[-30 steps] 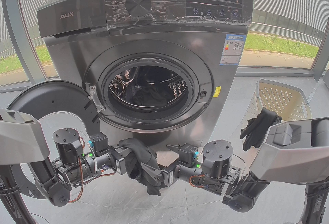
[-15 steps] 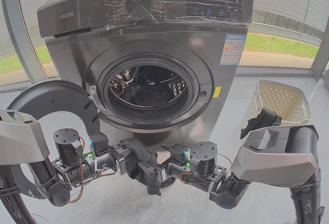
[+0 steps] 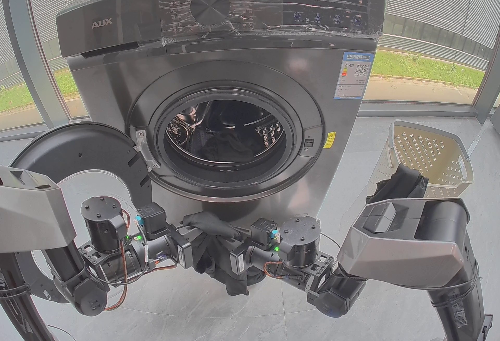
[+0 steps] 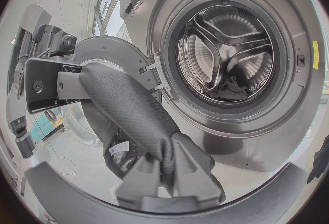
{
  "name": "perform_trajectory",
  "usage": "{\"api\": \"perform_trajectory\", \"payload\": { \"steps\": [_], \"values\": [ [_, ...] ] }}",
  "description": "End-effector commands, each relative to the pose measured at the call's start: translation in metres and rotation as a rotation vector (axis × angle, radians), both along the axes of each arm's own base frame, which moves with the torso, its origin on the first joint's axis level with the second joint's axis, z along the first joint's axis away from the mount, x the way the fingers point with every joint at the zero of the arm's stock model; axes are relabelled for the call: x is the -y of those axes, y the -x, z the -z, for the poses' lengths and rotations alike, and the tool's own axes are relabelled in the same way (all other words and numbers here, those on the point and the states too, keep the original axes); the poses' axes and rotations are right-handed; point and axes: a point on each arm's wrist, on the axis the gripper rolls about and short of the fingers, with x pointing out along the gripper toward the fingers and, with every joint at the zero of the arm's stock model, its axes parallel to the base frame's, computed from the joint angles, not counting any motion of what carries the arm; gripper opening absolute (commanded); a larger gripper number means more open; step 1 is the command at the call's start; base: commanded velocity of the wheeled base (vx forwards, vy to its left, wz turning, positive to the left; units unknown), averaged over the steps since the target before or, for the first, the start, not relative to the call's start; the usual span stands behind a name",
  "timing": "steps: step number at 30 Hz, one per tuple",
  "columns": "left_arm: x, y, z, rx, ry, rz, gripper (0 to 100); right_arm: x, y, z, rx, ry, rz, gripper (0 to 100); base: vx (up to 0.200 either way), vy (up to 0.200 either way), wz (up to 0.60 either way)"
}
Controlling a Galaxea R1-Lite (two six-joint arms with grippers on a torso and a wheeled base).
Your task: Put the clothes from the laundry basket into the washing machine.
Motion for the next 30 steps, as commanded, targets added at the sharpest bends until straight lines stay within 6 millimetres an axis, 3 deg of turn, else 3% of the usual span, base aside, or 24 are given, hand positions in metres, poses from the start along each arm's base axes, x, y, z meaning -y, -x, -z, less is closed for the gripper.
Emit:
{"api": "perform_trajectory", "payload": {
  "steps": [1, 13, 14, 19, 25, 30],
  "values": [
    [0.001, 0.001, 0.000, -0.001, 0.000, 0.005, 0, -0.003, 0.002, 0.000, 0.003, -0.004, -0.006, 0, 0.000, 0.000, 0.00],
    [-0.001, 0.001, 0.004, -0.016, -0.010, 0.001, 0, -0.003, 0.011, -0.022, 0.032, -0.046, -0.012, 0, 0.000, 0.000, 0.00],
    [-0.001, 0.001, 0.004, -0.016, -0.010, 0.001, 100, -0.003, 0.011, -0.025, 0.036, -0.051, -0.012, 0, 0.000, 0.000, 0.00],
    [-0.002, -0.001, 0.007, -0.030, -0.008, -0.010, 100, 0.005, 0.009, -0.042, 0.058, -0.076, 0.017, 0, 0.000, 0.000, 0.00],
    [-0.006, -0.007, 0.026, -0.086, -0.042, -0.037, 100, 0.017, 0.002, -0.074, 0.104, -0.124, 0.066, 0, 0.000, 0.000, 0.00],
    [-0.006, -0.008, 0.030, -0.099, -0.051, -0.036, 100, 0.022, -0.001, -0.084, 0.122, -0.141, 0.112, 0, 0.000, 0.000, 0.00]
  ]
}}
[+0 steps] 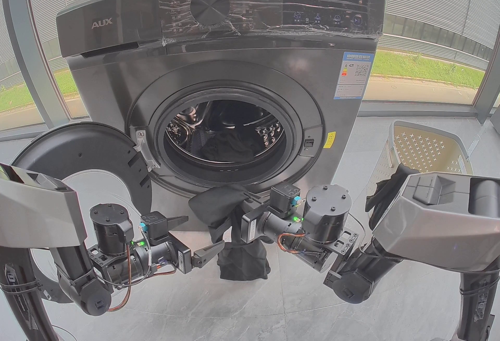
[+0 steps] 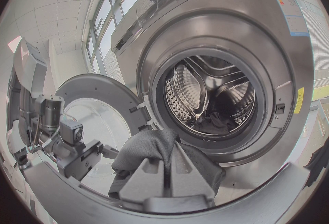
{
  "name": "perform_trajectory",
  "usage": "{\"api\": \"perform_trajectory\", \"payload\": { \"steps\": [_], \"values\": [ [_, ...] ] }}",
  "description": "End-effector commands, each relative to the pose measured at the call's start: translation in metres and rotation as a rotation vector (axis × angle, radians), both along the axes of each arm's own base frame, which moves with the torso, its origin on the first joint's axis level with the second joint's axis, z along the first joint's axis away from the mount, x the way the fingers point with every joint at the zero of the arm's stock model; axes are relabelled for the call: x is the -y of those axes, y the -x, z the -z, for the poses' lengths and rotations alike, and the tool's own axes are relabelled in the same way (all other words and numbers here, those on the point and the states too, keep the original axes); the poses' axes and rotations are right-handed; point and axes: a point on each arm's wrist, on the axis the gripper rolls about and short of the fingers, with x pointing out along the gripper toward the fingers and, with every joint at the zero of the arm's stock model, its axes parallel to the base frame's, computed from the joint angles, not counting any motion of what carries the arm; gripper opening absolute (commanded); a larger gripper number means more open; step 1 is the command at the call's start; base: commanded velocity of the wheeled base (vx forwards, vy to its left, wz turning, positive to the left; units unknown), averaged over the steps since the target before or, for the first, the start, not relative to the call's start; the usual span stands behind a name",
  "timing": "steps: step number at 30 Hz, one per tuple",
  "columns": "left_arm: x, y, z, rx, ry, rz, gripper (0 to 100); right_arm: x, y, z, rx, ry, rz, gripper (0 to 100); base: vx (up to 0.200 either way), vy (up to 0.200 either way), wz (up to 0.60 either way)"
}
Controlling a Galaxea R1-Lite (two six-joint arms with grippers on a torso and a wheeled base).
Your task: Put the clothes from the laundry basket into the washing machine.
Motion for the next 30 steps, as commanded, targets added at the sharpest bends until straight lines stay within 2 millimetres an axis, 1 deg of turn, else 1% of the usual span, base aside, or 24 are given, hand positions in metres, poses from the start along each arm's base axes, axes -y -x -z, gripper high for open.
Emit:
{"api": "perform_trajectory", "payload": {
  "steps": [1, 6, 15, 16, 19, 20, 22, 23, 24, 30],
  "values": [
    [0.000, -0.001, 0.008, -0.027, -0.012, -0.003, 100, 0.005, 0.000, -0.018, 0.030, -0.033, 0.011, 0, 0.000, 0.000, 0.00],
    [0.000, -0.001, 0.012, -0.039, -0.018, -0.001, 100, 0.004, -0.001, -0.019, 0.032, -0.037, 0.014, 0, 0.000, 0.000, 0.00],
    [0.006, -0.003, 0.038, -0.117, -0.056, 0.018, 100, 0.001, -0.006, -0.028, 0.050, -0.057, 0.040, 0, 0.000, 0.000, 0.00],
    [0.006, -0.003, 0.038, -0.117, -0.056, 0.018, 100, 0.001, -0.006, -0.028, 0.050, -0.057, 0.040, 0, 0.000, 0.000, 0.00],
    [0.010, -0.013, 0.048, -0.115, -0.059, 0.021, 100, -0.001, -0.006, -0.035, 0.059, -0.069, 0.050, 0, 0.000, 0.000, 0.00],
    [0.013, -0.019, 0.051, -0.103, -0.061, 0.019, 100, -0.002, -0.004, -0.037, 0.062, -0.073, 0.048, 0, 0.000, 0.000, 0.00],
    [0.016, -0.029, 0.051, -0.077, -0.050, 0.014, 100, -0.003, -0.002, -0.038, 0.064, -0.075, 0.045, 0, 0.000, 0.000, 0.00],
    [0.016, -0.029, 0.052, -0.076, -0.049, 0.014, 100, -0.003, -0.002, -0.038, 0.064, -0.075, 0.045, 0, 0.000, 0.000, 0.00],
    [0.018, -0.035, 0.053, -0.064, -0.041, 0.011, 100, -0.002, -0.001, -0.040, 0.065, -0.079, 0.045, 0, 0.000, 0.000, 0.00],
    [0.026, -0.051, 0.053, -0.021, -0.014, 0.011, 100, -0.004, 0.004, -0.042, 0.059, -0.089, 0.033, 0, 0.000, 0.000, 0.00]
  ]
}}
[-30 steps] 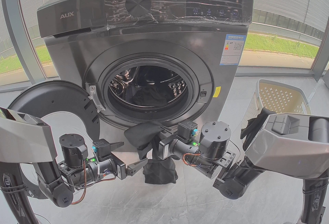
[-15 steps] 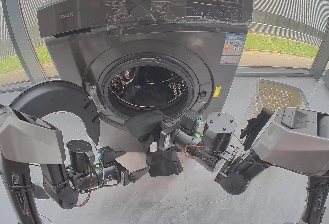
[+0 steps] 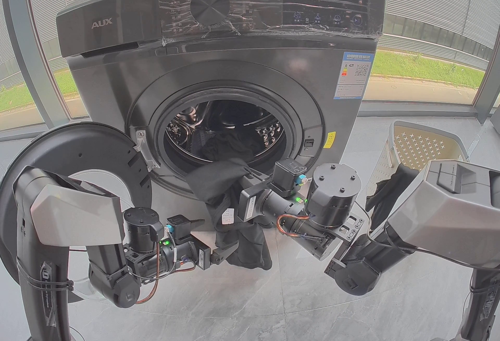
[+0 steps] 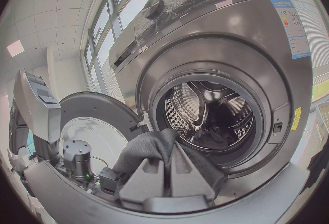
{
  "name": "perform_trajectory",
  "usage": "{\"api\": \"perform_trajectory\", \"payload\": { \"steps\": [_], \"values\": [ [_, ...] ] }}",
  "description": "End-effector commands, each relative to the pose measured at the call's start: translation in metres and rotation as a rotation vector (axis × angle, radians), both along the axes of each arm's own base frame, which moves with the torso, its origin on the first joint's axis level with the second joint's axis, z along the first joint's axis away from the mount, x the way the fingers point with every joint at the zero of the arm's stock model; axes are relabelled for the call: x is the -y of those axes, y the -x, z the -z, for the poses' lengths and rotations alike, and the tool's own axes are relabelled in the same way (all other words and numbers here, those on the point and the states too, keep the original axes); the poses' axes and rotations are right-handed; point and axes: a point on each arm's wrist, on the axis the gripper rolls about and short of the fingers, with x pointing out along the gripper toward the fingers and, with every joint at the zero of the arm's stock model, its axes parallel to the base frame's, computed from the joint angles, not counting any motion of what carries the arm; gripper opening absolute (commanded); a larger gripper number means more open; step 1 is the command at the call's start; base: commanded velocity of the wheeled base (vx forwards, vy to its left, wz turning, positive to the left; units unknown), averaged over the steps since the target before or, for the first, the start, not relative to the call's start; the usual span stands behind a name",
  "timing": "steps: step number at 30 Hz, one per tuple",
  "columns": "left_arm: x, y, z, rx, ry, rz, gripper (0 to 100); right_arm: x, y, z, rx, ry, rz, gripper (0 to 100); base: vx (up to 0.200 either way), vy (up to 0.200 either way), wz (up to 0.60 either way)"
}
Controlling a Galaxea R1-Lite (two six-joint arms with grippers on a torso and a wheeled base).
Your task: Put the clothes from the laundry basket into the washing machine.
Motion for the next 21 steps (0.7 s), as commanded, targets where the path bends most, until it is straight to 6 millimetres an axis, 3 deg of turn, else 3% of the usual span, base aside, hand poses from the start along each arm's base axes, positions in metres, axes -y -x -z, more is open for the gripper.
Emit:
{"api": "perform_trajectory", "payload": {
  "steps": [1, 13, 14, 21],
  "values": [
    [0.006, -0.014, 0.009, 0.015, 0.009, -0.002, 100, -0.002, 0.007, -0.006, 0.006, -0.011, -0.017, 0, 0.000, 0.000, 0.00],
    [0.012, -0.037, 0.005, 0.087, 0.038, -0.047, 100, -0.006, 0.014, -0.005, 0.002, -0.010, -0.036, 0, 0.000, 0.000, 0.00],
    [0.012, -0.037, 0.005, 0.088, 0.038, -0.047, 0, -0.005, 0.014, -0.005, 0.002, -0.010, -0.034, 0, 0.000, 0.000, 0.00],
    [0.011, -0.034, -0.001, 0.094, 0.047, -0.048, 0, -0.001, 0.010, -0.001, -0.007, -0.003, -0.019, 0, 0.000, 0.000, 0.00]
  ]
}}
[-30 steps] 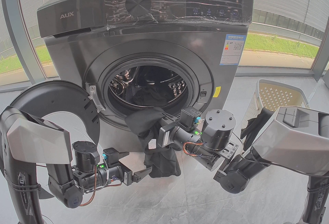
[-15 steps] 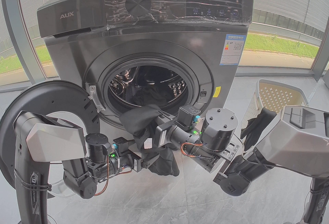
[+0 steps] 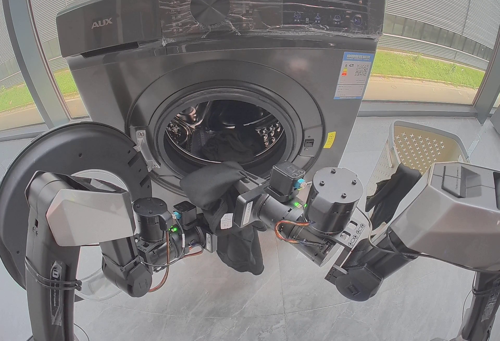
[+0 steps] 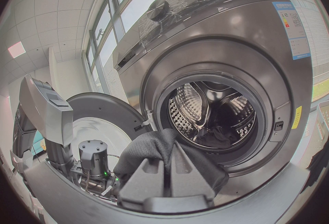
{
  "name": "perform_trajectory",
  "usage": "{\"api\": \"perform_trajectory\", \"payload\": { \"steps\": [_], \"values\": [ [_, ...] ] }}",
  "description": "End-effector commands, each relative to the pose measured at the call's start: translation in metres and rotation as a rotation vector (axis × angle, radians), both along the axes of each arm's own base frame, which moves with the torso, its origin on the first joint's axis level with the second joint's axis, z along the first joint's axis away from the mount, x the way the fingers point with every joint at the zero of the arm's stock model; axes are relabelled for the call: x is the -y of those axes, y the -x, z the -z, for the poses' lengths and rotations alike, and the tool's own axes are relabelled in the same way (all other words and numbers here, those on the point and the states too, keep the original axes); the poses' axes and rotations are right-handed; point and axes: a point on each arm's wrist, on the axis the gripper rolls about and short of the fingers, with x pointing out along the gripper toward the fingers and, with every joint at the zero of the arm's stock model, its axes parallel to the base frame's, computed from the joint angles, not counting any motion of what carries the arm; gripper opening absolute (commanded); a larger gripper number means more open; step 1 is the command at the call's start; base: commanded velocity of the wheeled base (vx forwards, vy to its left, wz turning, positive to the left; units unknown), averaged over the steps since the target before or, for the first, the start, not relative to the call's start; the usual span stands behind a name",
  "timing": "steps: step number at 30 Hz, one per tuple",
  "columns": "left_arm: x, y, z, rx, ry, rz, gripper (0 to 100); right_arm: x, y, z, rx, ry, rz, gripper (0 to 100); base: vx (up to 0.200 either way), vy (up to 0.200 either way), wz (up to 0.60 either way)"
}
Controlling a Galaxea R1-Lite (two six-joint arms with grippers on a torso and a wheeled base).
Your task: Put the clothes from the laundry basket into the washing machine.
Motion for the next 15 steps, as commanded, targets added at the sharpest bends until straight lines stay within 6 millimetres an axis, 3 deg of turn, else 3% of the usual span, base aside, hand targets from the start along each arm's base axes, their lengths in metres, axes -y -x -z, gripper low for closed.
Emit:
{"api": "perform_trajectory", "payload": {
  "steps": [1, 5, 12, 15],
  "values": [
    [-0.001, 0.002, -0.007, 0.014, 0.004, -0.001, 0, 0.003, -0.003, 0.002, -0.007, 0.005, 0.013, 0, 0.000, 0.000, 0.00],
    [-0.007, 0.013, -0.022, 0.025, 0.009, -0.004, 0, 0.012, -0.010, 0.006, -0.025, 0.017, 0.041, 0, 0.000, 0.000, 0.00],
    [-0.031, 0.059, -0.061, 0.027, 0.013, 0.007, 0, 0.036, -0.022, 0.020, -0.072, 0.059, 0.118, 0, 0.000, 0.000, 0.00],
    [-0.036, 0.068, -0.064, 0.028, -0.002, 0.025, 0, 0.041, -0.025, 0.024, -0.084, 0.066, 0.139, 0, 0.000, 0.000, 0.00]
  ]
}}
